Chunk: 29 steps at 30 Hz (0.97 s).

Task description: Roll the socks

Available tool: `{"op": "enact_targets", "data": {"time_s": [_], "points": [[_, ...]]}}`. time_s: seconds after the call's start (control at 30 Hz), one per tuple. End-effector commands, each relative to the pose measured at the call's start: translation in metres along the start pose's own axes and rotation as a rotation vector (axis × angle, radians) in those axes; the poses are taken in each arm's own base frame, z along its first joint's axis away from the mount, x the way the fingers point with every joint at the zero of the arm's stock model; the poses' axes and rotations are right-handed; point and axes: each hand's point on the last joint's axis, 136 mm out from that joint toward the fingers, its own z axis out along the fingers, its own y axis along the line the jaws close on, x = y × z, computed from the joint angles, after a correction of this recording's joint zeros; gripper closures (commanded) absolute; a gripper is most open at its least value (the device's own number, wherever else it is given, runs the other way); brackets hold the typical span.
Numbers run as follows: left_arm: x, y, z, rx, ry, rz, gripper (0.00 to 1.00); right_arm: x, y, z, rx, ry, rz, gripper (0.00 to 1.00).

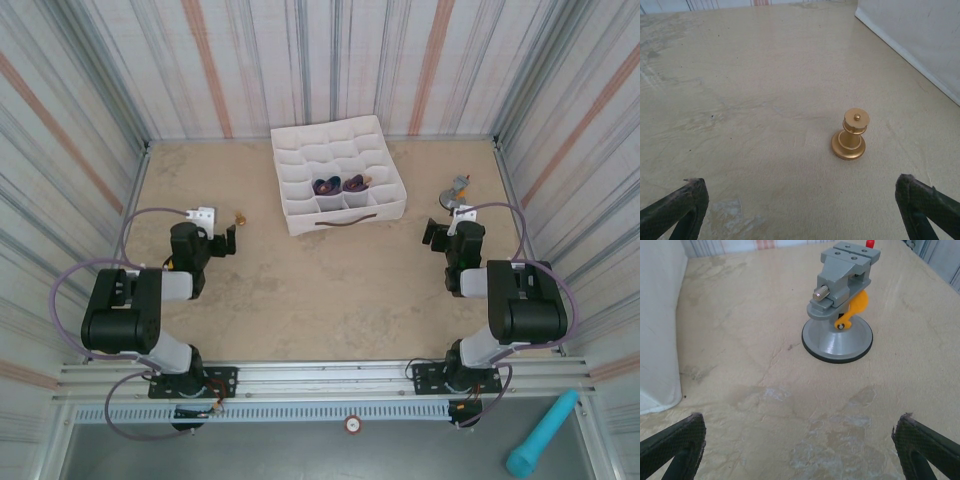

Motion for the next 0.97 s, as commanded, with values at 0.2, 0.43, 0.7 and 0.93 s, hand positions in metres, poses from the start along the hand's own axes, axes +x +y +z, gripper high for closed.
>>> {"op": "enact_targets", "data": {"time_s": [0.2,0.43,0.7,0.93], "points": [[-0.0123,0.0049,-0.0004,-0.024,-0.038,0.007,0.01,-0.0053,0.0015,0.0009,0.003,-0.017,0.016,0.01],[-0.0125,0.0049,-0.0004,-0.024,-0.039,0.008,0.01,-0.0059,0.0013,0.0012,0.003,-0.018,0.016,0.01],[-0.0117,0.005,-0.0004,-0.024,-0.037,0.008,0.01,-0.0055,0.0016,0.0013,0.003,-0.016,0.014,0.01],[-0.0123,0.0051,-0.0004,-0.024,-0.038,0.007,0.01,-0.006,0.0011,0.0006,0.013,-0.022,0.012,0.01]]}}
